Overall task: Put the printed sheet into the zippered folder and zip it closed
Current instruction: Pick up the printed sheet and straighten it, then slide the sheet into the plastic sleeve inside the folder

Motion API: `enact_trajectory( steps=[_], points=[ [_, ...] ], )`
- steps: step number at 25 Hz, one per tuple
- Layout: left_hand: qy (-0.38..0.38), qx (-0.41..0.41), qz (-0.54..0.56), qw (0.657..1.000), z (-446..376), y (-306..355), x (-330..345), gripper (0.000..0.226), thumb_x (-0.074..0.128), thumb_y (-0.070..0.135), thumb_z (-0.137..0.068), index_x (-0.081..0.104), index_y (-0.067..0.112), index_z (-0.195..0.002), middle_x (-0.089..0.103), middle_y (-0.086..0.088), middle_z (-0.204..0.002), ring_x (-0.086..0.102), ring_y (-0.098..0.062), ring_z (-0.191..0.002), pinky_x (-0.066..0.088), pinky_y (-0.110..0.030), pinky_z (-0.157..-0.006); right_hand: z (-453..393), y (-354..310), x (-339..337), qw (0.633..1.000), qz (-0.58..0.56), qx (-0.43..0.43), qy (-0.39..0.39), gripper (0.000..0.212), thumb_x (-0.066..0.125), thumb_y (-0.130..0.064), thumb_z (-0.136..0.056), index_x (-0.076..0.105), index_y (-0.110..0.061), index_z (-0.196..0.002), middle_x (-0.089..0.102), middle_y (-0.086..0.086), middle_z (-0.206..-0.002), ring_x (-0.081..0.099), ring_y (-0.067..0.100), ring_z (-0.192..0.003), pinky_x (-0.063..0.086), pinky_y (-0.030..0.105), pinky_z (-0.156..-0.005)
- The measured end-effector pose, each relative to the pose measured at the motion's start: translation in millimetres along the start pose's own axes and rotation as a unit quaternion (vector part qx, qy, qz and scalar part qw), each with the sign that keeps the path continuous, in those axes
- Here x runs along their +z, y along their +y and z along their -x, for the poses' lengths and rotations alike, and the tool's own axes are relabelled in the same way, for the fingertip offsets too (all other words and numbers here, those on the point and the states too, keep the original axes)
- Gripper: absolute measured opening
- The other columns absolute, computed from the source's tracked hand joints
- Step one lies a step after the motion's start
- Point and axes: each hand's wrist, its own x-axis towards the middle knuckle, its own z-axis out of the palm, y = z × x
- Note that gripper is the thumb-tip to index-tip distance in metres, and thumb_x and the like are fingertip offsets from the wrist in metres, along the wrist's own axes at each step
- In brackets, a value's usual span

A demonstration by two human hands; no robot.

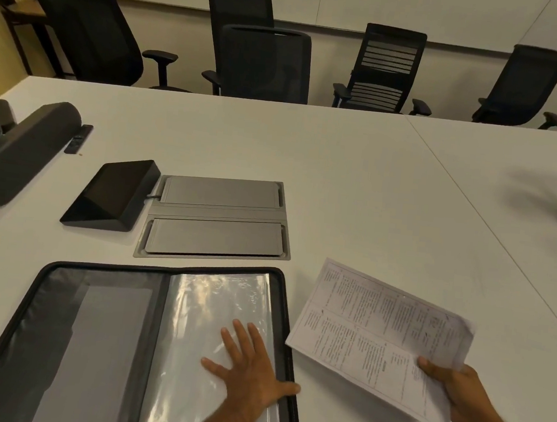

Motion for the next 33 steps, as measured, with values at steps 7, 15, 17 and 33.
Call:
enact_trajectory(
  steps=[7, 15, 17, 33],
  points=[
    [-0.046, 0.056, -0.109, 0.991, 7.2, -4.6, 4.3, 0.154, 0.072, 0.080, -0.051, -0.029, 0.014, -0.147, -0.043, -0.018, -0.149, -0.039, -0.050, -0.132, -0.007, -0.087, -0.089, -2.4, 0.6, 10.2, 1.000, -0.022, -0.014, -0.005, 0.040, 0.067, 0.005, -0.075, 0.057, 0.005, -0.114, 0.066, 0.031, -0.108, 0.062, 0.052, -0.097, 0.057, 0.055, -0.075],
    [-0.047, 0.185, -0.290, 0.938, 34.3, -31.1, 11.1, 0.118, 0.077, 0.037, -0.080, -0.015, 0.024, -0.152, -0.032, -0.002, -0.158, -0.030, -0.036, -0.143, -0.010, -0.078, -0.102, 3.9, 1.8, 18.4, 1.000, -0.010, -0.009, -0.010, 0.037, 0.067, 0.008, -0.076, 0.059, 0.004, -0.112, 0.068, 0.030, -0.103, 0.063, 0.053, -0.094, 0.058, 0.054, -0.069],
    [-0.026, 0.238, -0.323, 0.915, 35.1, -43.8, 9.6, 0.101, 0.066, 0.028, -0.091, -0.014, 0.025, -0.153, -0.031, 0.000, -0.158, -0.028, -0.033, -0.144, -0.010, -0.076, -0.103, 5.7, 3.4, 17.6, 1.000, -0.008, -0.006, -0.010, 0.035, 0.067, 0.008, -0.075, 0.059, 0.004, -0.110, 0.069, 0.030, -0.101, 0.065, 0.050, -0.089, 0.059, 0.052, -0.069],
    [-0.026, 0.490, -0.343, 0.801, -4.6, -141.7, -43.9, 0.106, 0.069, 0.058, -0.079, -0.003, 0.035, -0.154, -0.019, 0.011, -0.162, -0.022, -0.020, -0.147, -0.022, -0.058, -0.109, 13.9, 12.3, 25.0, 0.999, 0.022, 0.016, -0.024, 0.032, 0.069, 0.006, -0.075, 0.060, 0.006, -0.106, 0.071, 0.029, -0.093, 0.068, 0.048, -0.077, 0.059, 0.049, -0.064]
  ],
)
